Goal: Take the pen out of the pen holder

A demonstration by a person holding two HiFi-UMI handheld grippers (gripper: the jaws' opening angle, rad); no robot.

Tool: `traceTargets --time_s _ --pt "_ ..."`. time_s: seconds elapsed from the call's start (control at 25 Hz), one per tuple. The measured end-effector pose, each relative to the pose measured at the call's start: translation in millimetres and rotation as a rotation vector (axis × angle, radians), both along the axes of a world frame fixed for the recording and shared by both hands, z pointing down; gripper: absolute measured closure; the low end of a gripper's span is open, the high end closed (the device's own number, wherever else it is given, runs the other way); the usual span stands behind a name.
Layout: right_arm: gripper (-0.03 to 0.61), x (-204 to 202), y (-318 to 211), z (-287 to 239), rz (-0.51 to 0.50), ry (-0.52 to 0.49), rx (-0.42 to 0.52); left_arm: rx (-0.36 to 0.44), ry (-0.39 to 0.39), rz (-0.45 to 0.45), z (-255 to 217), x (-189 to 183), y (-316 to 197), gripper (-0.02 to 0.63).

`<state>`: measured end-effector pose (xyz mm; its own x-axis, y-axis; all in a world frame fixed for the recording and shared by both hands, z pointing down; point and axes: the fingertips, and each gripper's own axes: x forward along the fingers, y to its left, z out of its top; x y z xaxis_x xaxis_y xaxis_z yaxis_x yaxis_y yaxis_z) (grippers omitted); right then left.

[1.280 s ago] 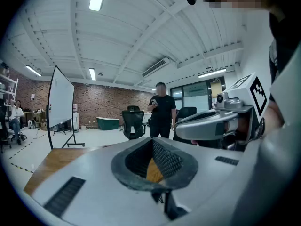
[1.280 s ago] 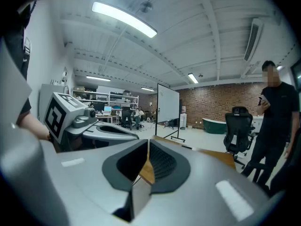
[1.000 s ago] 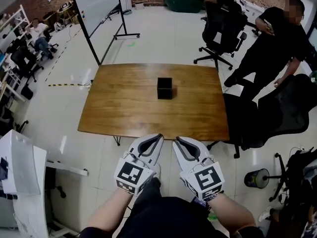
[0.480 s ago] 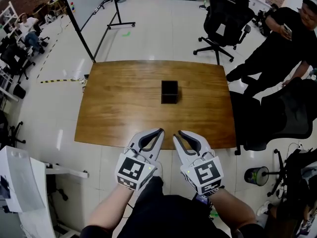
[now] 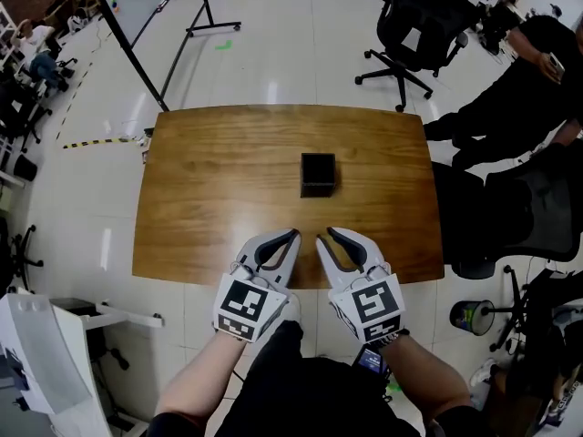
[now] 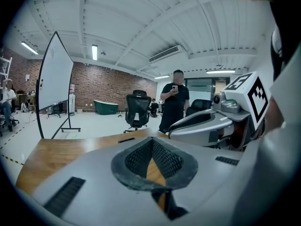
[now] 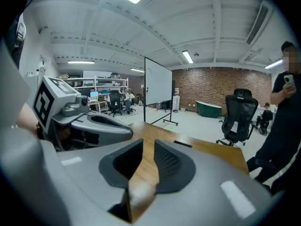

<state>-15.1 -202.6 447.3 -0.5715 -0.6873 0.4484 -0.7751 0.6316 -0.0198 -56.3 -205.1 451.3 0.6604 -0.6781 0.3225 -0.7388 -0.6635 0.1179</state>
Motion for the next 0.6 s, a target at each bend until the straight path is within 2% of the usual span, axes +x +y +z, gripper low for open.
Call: traceTargets --time_s 0.32,0.6 --pt "0.495 -3 -55 43 0.050 0.038 -0.043 -0.050 -0.014 0.016 34 -7 -43 0.609" --pt "0.479 -10 -94 80 0.052 0.093 -0.062 -0.089 -0.029 0.018 63 -10 -71 0.609"
